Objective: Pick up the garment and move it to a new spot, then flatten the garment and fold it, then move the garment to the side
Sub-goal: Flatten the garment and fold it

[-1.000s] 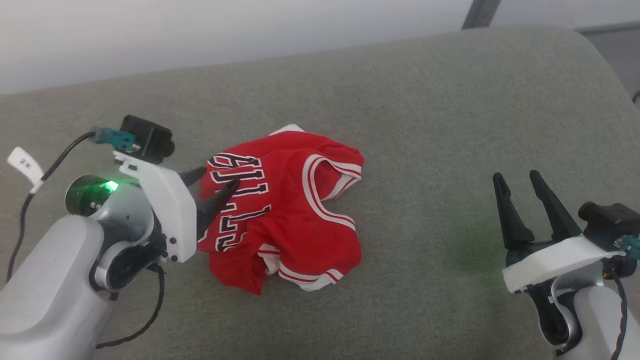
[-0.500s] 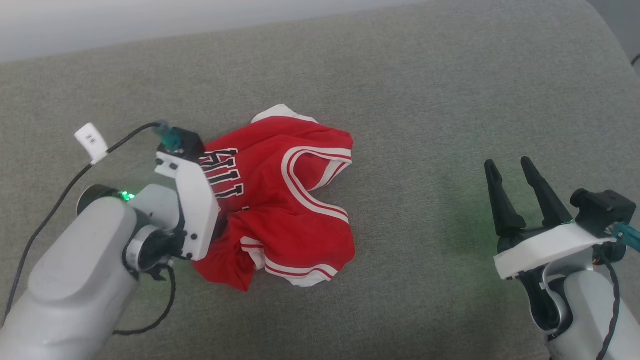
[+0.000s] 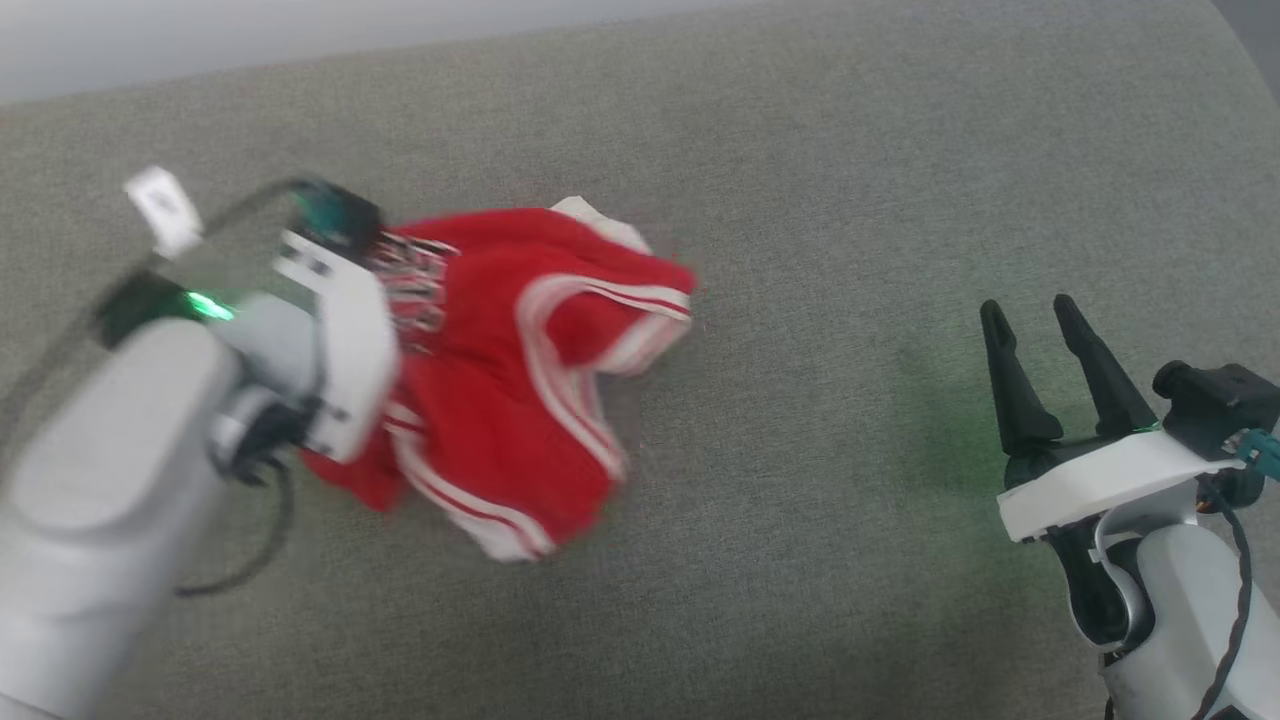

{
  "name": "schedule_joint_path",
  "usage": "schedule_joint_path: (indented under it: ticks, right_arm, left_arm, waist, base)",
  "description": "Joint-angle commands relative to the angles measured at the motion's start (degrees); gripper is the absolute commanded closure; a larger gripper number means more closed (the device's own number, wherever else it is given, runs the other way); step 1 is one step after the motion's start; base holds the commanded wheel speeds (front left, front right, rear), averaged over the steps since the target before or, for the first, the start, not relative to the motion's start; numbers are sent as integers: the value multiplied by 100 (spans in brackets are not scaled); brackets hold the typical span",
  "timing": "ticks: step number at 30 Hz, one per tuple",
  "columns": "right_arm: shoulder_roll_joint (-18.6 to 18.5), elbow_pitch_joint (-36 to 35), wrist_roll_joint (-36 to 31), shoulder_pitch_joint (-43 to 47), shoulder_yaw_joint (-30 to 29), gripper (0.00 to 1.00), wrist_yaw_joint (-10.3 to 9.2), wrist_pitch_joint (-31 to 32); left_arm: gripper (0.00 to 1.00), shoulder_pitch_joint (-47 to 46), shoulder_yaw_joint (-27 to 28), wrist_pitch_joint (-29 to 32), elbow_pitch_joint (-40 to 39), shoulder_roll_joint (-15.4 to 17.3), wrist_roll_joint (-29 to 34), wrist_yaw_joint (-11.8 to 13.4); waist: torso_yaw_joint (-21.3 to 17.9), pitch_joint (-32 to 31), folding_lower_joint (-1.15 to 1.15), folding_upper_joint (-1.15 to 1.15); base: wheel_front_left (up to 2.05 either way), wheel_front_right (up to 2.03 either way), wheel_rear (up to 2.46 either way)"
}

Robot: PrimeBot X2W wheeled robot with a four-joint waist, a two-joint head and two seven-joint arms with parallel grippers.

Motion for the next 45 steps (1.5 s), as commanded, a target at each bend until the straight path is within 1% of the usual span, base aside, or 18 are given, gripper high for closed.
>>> schedule_joint_path:
  ticks: [1, 5, 8, 14, 17, 18, 19, 20, 21, 24, 26, 27, 30, 32, 35, 40, 45]
  right_arm:
    - [-1, 19, 33, -5, 6, 0, -2, -50]
    - [-14, 31, 33, -14, 6, 0, -2, -63]
    - [0, 39, 32, -40, 27, 0, -2, -65]
    - [36, 65, 19, -70, 91, 0, -2, -78]
    - [46, 82, 40, -97, 137, 0, -2, -85]
    - [44, 87, 41, -101, 149, 0, -2, -85]
    - [42, 97, 45, -96, 156, 0, -2, -84]
    - [36, 107, 47, -85, 155, 0, -2, -85]
    - [26, 114, 45, -66, 143, 0, -2, -87]
    - [-5, 140, 33, 22, 85, 0, -2, -92]
    - [-17, 132, 25, 80, 37, 0, -2, -93]
    - [-17, 132, 25, 80, 37, 0, -2, -93]
    - [-40, 106, 5, 126, -32, 0, -2, -91]
    - [-59, 90, -13, 165, -73, 0, -2, -92]
    - [-78, 61, -31, 233, -133, 0, -2, -90]
    - [-83, 5, -82, 302, -225, 0, -2, -43]
    - [-49, -74, -128, 298, -261, 0, -2, 16]
  left_arm:
    - [100, -92, -25, -102, 28, 64, 113, -39]
    - [100, -528, -166, -501, 42, 258, 407, -163]
    - [100, -751, -401, -732, 105, 299, 470, -225]
    - [100, -991, -1052, -1065, 341, 228, -15, -239]
    - [100, -1021, -1209, -1170, 653, 160, -314, -241]
    - [82, -1062, -1277, -1211, 723, 137, -371, -241]
    - [25, -1096, -1289, -1246, 807, 128, -443, -242]
    - [9, -1122, -1270, -1264, 907, 119, -525, -242]
    - [0, -1145, -1225, -1283, 1009, 103, -603, -242]
    - [0, -1195, -1140, -1170, 1204, 12, -757, -220]
    - [0, -1247, -1087, -1075, 1232, -10, -836, -135]
    - [0, -1247, -1087, -1075, 1232, -10, -836, -135]
    - [0, -1214, -1021, -951, 1099, -35, -985, -53]
    - [0, -1168, -1002, -827, 976, 4, -1019, 40]
    - [0, -1034, -938, -563, 643, 47, -1215, 203]
    - [0, -747, -857, -110, -139, 192, -1503, 573]
    - [0, -378, -889, 231, -948, 376, -1681, 936]
  waist:
    - [-5, 2, 0, 0]
    - [-34, 19, 0, 0]
    - [-65, 31, 0, 0]
    - [-118, 63, 0, 0]
    - [-135, 70, 0, 0]
    - [-137, 66, 0, 0]
    - [-132, 55, 0, 0]
    - [-119, 39, 0, 0]
    - [-99, 14, 0, 0]
    - [-11, -77, 0, 0]
    - [64, -138, 0, 0]
    - [64, -138, 0, 0]
    - [190, -226, 0, 0]
    - [276, -285, 0, 0]
    - [418, -380, 0, 0]
    - [624, -494, 0, 0]
    - [708, -525, 0, 0]
  base:
    - [0, 0, 0]
    - [0, 0, 0]
    - [0, 0, 0]
    - [0, 0, 0]
    - [0, 0, 0]
    - [0, 0, 0]
    - [0, 0, 0]
    - [0, 0, 0]
    - [0, 0, 0]
    - [0, 0, 0]
    - [0, 0, 0]
    - [0, 0, 0]
    - [0, 0, 0]
    - [0, 0, 0]
    - [0, 0, 0]
    - [0, 0, 0]
    - [0, 0, 0]
